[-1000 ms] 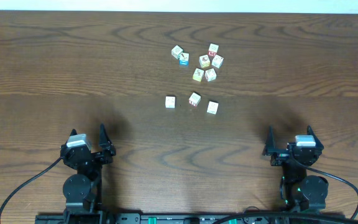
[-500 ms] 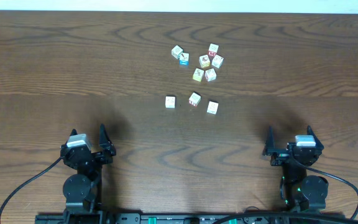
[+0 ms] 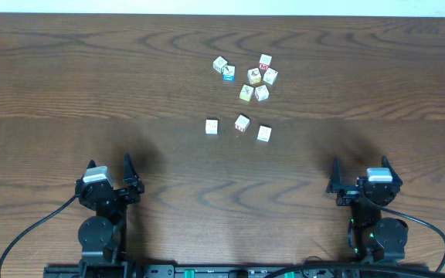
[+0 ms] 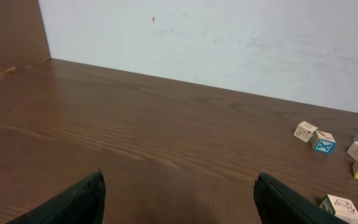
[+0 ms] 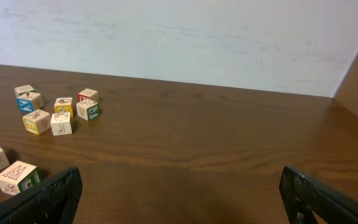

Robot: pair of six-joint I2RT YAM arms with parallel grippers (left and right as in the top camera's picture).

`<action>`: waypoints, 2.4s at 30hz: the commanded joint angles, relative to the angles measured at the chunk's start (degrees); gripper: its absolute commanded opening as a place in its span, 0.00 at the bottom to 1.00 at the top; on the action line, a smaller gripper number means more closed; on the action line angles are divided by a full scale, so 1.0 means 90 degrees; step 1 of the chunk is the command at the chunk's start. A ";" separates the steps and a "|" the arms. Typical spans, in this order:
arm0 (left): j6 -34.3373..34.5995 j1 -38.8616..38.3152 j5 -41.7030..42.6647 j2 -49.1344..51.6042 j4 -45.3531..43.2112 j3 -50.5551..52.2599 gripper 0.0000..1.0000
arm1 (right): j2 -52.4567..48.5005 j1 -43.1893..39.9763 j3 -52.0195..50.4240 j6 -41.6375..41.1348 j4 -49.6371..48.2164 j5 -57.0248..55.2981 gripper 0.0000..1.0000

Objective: Lift 5 blocks

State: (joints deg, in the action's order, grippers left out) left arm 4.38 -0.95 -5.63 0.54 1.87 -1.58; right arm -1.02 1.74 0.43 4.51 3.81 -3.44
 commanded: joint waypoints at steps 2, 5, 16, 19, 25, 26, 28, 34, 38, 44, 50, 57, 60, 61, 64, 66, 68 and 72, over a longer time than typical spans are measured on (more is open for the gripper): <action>-0.0104 0.0027 0.0078 -0.0034 0.0216 0.0151 0.77 | -0.0012 0.0046 -0.0012 0.0080 0.0017 -0.0083 0.99; -0.0104 0.0027 0.0080 -0.0034 0.0214 0.0151 0.77 | -0.0012 0.0046 -0.0012 0.0080 0.0017 -0.0085 0.99; -0.0104 0.0027 0.0078 -0.0034 0.0216 0.0151 0.77 | -0.0012 0.0046 -0.0012 0.0080 0.0017 -0.0085 0.99; -0.0104 0.0027 0.0078 -0.0034 0.0216 0.0151 0.77 | -0.0015 0.0044 -0.0012 0.0080 0.0017 -0.0085 0.99; -0.0104 0.0027 0.0080 -0.0034 0.0216 0.0151 0.77 | -0.0012 0.0044 -0.0012 0.0080 0.0017 -0.0083 0.99; -0.0104 0.0027 0.0078 -0.0034 0.0216 0.0151 0.77 | -0.0012 0.0044 -0.0012 0.0080 0.0017 -0.0083 0.99; -0.0104 0.0027 0.0078 -0.0034 0.0214 0.0151 0.77 | -0.0012 0.0044 -0.0012 0.0080 0.0017 -0.0085 0.99; -0.0104 0.0027 0.0078 -0.0034 0.0216 0.0151 0.77 | -0.0012 0.0044 -0.0012 0.0080 0.0017 -0.0083 0.99; -0.0104 0.0027 0.0080 -0.0034 0.0216 0.0151 0.77 | -0.0012 0.0044 -0.0012 0.0078 0.0019 -0.0070 0.99; -0.0104 0.0027 0.0078 -0.0034 0.0216 0.0151 0.77 | -0.0012 0.0044 -0.0012 0.0075 0.0029 0.0044 0.99; -0.0104 0.0027 0.0078 -0.0034 0.0214 0.0151 0.77 | -0.0012 0.0044 -0.0012 0.0075 0.0029 0.0044 0.99; -0.0104 0.0027 0.0080 -0.0034 0.0216 0.0151 0.77 | -0.0012 0.0044 -0.0012 0.0075 0.0029 0.0061 0.99; -0.0104 0.0027 0.0080 -0.0034 0.0216 0.0151 0.77 | -0.0012 0.0044 -0.0012 0.0078 0.0032 0.0061 0.99; -0.0104 0.0027 0.0080 -0.0034 0.0214 0.0151 0.77 | -0.0012 0.0044 -0.0012 0.0078 0.0032 0.0061 0.99; -0.0104 0.0027 0.0080 -0.0034 0.0216 0.0151 0.77 | -0.0012 0.0046 -0.0012 0.0019 0.0036 0.0134 0.99; -0.0104 0.0027 0.0078 -0.0034 0.0216 0.0151 0.77 | -0.0012 0.0046 -0.0012 -0.0255 0.0039 0.0270 0.99; -0.0104 0.0027 0.0078 -0.0034 0.0216 0.0151 0.77 | -0.0012 0.0046 -0.0012 -0.0296 0.0032 0.0522 0.99; -0.0104 0.0027 0.0078 -0.0034 0.0216 0.0151 0.77 | -0.0012 0.0044 0.0019 -0.0279 -0.0129 0.0974 0.99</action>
State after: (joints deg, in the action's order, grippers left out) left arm 4.38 -0.95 -5.02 0.54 1.91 -1.58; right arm -1.02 1.74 0.43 3.14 3.38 1.04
